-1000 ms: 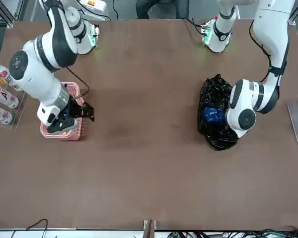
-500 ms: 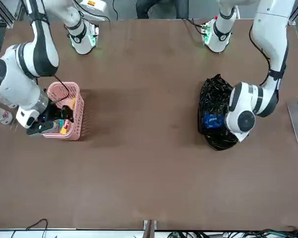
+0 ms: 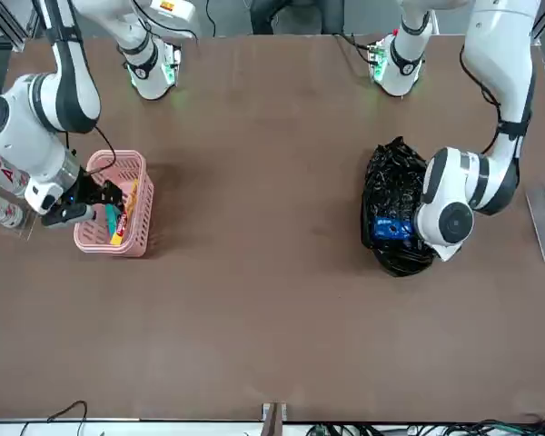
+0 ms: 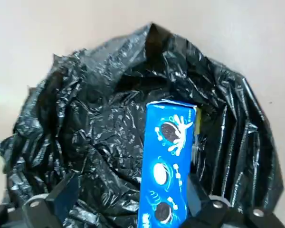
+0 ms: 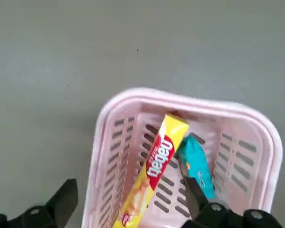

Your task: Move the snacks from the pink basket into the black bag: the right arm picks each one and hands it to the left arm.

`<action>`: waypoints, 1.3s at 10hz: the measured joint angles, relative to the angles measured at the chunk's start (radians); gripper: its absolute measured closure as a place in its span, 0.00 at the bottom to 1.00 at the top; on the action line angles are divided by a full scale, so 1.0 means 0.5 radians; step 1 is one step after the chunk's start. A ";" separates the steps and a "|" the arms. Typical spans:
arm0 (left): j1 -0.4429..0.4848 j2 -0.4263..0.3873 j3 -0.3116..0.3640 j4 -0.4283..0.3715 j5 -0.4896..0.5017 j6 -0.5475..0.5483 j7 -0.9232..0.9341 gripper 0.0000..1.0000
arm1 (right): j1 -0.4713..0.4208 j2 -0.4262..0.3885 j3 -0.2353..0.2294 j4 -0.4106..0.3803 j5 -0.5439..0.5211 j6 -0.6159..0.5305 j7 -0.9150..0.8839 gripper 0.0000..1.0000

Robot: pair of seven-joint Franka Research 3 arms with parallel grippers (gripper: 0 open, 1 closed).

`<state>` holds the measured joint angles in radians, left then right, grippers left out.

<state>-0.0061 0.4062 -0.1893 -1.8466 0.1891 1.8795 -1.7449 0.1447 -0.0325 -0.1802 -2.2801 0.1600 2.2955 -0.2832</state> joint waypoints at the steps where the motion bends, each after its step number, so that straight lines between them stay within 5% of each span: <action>1: 0.003 -0.066 -0.027 0.035 -0.010 -0.076 0.058 0.00 | -0.040 -0.033 0.000 -0.050 0.000 0.000 -0.001 0.00; 5: 0.000 -0.400 -0.094 0.127 -0.277 -0.324 0.532 0.00 | -0.178 -0.075 0.000 -0.177 0.011 0.005 0.000 0.01; 9: 0.006 -0.466 -0.094 0.308 -0.363 -0.592 1.026 0.00 | -0.194 -0.073 0.005 -0.210 0.156 0.043 0.042 0.03; 13: 0.163 -0.657 -0.084 0.408 -0.397 -0.800 2.149 0.00 | -0.191 0.079 0.028 -0.251 0.412 0.192 0.050 0.04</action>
<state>0.0755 0.0779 -0.2312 -1.6428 -0.0092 1.4794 -0.6704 0.0493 0.0070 -0.1665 -2.4056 0.3660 2.3914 -0.2582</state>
